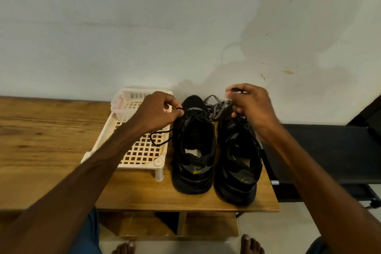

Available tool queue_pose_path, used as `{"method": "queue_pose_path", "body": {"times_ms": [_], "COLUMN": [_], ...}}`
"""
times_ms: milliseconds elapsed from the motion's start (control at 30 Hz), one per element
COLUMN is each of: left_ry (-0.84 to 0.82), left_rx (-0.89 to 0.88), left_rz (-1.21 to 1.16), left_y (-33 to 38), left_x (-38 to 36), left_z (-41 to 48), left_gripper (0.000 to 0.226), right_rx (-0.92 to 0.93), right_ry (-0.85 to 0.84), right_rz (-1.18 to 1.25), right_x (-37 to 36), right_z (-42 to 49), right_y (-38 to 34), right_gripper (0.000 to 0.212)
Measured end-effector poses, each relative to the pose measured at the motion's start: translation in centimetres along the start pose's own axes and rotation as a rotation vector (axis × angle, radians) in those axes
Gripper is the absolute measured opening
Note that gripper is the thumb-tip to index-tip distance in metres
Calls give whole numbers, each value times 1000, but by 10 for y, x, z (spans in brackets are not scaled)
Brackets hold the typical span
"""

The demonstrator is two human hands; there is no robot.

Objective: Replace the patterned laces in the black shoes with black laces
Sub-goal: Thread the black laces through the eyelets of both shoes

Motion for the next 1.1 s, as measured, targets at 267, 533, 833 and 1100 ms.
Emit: {"method": "queue_pose_path", "body": {"times_ms": [267,533,833,1100], "left_ry": [73,28,-22,-20], "left_rx": [-15,-50,-78,-63], "left_rz": [-264,-112,-69,-23], "left_y": [20,23,24,23], "left_x": [-7,-18,-28,-21], "left_z": [-5,-6,-6,-10], "left_gripper": [10,7,3,21], "right_rx": [158,146,-106,73], "right_ry": [-327,-138,8,-383], "right_rz": [-854,-618,-202,-737], "right_x": [-42,-22,-11,-38], "right_z": [-4,-5,-2,-13], "right_y": [23,0,17,10], "right_gripper": [15,8,13,26]}}
Point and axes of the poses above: each hand's wrist, its own z-axis towards the middle knuckle, its own x-axis out of the back of the hand, y = z × x, the point moved 6 cm from there along z, towards the middle knuckle, and after that the axes turned 3 degrees about x, right-handed, at the moved point
